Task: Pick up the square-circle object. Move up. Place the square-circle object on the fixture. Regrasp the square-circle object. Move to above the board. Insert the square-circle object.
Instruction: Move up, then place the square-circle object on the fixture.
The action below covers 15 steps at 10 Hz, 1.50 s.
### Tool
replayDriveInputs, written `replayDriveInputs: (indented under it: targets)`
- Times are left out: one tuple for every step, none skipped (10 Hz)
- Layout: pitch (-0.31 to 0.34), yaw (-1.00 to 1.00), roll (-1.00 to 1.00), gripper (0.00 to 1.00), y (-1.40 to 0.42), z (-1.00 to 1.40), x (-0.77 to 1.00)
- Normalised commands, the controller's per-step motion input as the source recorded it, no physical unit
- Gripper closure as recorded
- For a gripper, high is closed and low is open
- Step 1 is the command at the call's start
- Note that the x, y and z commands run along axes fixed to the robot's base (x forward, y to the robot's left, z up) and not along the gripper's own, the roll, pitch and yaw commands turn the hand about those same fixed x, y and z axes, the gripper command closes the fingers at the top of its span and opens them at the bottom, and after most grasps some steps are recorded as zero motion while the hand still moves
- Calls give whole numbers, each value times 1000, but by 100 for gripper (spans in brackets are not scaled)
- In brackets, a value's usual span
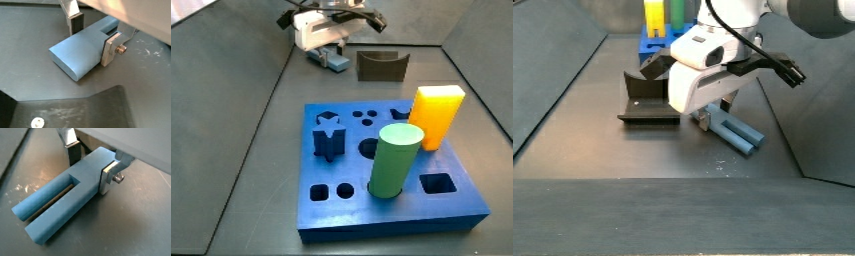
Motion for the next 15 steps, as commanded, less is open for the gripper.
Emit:
replayDriveInputs:
  targets:
    - [12, -25, -10, 100, -72, 812, -9]
    - [49, -22, -5, 100, -58, 676, -34]
    - [66, -18, 3, 100, -36, 539, -23]
    - [72, -16, 14, 100, -22, 385, -14]
    - [65, -13, 30, 100, -9, 170, -16]
    - [0, 0, 0, 100, 0, 1000, 0]
    - [2, 1, 2, 100, 1, 1000, 1]
    - [21, -2, 6, 100, 2, 1000, -13]
    - [28, -8, 13, 100, 3, 1000, -17]
    - [29, -13, 22, 100, 5, 1000, -22]
    - [33, -16, 31, 100, 7, 1000, -26]
    - [37, -19, 43, 100, 8, 1000, -29]
    - [41, -18, 51, 100, 9, 951, -28]
    - [49, -18, 58, 100, 10, 786, -24]
    - [58, -19, 65, 100, 11, 619, -17]
